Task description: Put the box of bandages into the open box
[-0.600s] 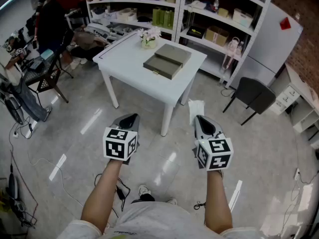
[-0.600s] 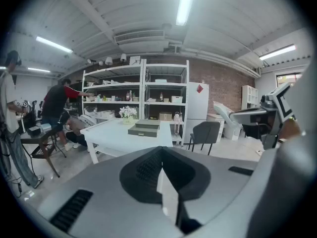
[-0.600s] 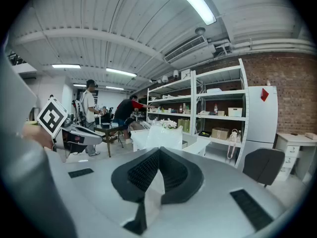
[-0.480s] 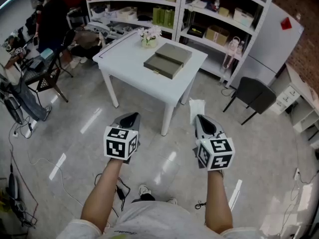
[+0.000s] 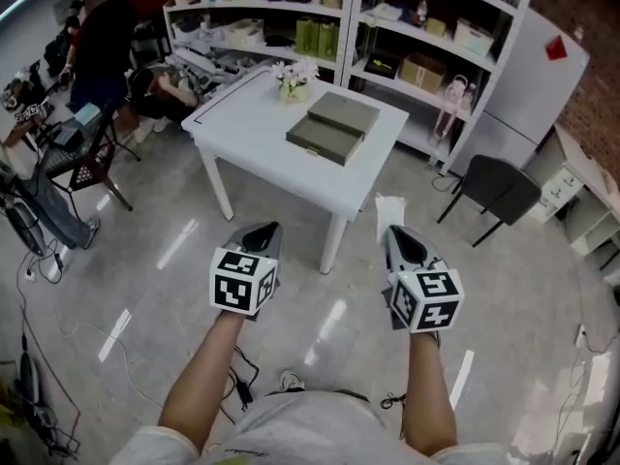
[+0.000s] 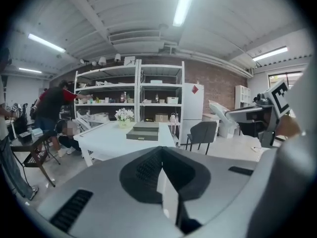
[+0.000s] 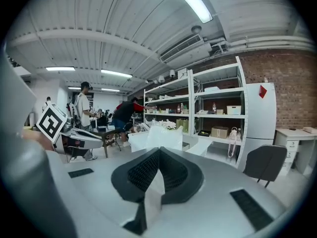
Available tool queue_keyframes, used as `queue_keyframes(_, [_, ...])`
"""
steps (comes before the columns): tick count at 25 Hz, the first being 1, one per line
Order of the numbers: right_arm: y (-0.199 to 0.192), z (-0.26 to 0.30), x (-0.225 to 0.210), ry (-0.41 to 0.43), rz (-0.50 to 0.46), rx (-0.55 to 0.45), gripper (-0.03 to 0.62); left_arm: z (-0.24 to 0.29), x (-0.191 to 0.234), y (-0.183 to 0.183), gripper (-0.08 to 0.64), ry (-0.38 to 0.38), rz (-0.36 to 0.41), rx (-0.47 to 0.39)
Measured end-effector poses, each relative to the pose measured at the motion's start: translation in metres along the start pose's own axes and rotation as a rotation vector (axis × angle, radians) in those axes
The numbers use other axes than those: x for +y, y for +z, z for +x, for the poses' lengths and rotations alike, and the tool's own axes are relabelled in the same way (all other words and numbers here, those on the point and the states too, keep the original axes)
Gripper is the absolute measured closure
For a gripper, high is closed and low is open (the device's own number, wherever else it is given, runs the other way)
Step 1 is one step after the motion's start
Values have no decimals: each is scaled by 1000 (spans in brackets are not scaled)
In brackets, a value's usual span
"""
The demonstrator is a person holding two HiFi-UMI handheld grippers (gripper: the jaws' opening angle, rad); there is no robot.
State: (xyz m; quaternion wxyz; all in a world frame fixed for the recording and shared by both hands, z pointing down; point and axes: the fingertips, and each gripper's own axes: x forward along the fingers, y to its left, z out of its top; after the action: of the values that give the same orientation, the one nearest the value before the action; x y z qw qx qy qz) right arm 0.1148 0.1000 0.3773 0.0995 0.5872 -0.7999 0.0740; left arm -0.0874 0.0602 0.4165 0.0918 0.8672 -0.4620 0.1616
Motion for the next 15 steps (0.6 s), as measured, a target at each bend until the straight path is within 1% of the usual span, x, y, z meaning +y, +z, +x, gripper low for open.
queue_keyframes(7, [3,27,18,-8,3,4,586,3,34,-3,557,-7,8,1])
queue_keyframes(15, [12,60,21,28,-9,-3,588,14,60,-1,557,26,-1,-3])
